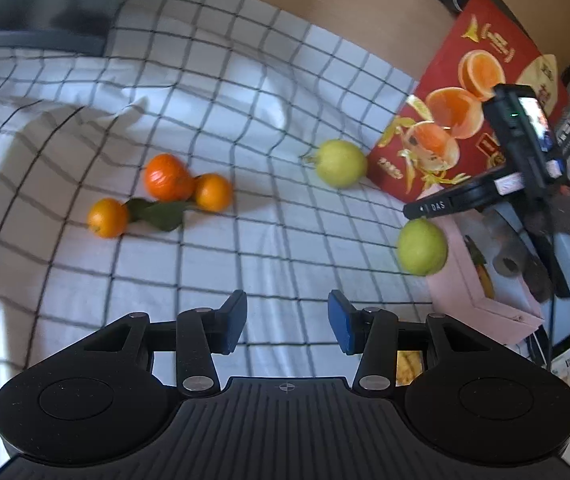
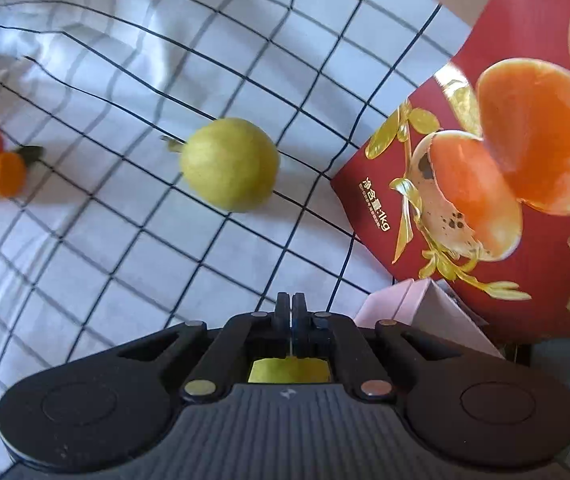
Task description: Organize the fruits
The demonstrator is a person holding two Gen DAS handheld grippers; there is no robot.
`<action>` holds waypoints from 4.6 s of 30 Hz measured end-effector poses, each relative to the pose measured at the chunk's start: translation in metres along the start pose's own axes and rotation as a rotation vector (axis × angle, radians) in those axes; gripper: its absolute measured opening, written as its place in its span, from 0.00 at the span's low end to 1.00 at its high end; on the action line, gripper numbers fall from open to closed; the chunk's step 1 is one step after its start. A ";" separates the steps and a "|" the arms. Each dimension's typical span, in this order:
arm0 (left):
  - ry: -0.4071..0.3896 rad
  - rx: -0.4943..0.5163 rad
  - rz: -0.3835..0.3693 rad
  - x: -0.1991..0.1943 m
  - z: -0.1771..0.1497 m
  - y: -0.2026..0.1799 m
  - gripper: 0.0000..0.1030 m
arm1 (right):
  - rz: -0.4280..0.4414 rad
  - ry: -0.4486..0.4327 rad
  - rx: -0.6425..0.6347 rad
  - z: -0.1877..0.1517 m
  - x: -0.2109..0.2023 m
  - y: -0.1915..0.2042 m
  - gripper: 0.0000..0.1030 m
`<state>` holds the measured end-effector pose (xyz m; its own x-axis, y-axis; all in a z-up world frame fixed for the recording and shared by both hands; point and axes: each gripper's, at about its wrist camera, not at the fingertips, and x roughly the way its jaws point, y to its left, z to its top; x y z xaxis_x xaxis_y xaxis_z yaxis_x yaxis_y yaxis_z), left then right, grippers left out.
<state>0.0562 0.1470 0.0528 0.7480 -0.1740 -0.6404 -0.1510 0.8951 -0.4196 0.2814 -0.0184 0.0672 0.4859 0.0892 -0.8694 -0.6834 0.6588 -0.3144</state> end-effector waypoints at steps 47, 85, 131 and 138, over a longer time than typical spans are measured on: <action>0.091 0.288 -0.091 0.070 0.012 -0.103 0.48 | 0.219 -0.228 0.385 -0.215 -0.096 -0.004 0.55; 0.110 1.078 -0.184 0.046 -0.045 -0.172 0.52 | 0.308 -0.125 0.469 -0.243 -0.102 0.037 0.50; 0.054 0.602 0.010 0.046 -0.008 -0.105 0.60 | 0.281 -0.138 0.401 -0.226 -0.099 0.043 0.55; 0.137 0.470 0.005 0.068 0.004 -0.096 0.64 | 0.272 -0.109 0.402 -0.231 -0.093 0.049 0.56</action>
<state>0.1242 0.0508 0.0518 0.6515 -0.1930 -0.7337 0.1772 0.9791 -0.1002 0.0768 -0.1671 0.0450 0.3876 0.3614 -0.8481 -0.5399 0.8346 0.1089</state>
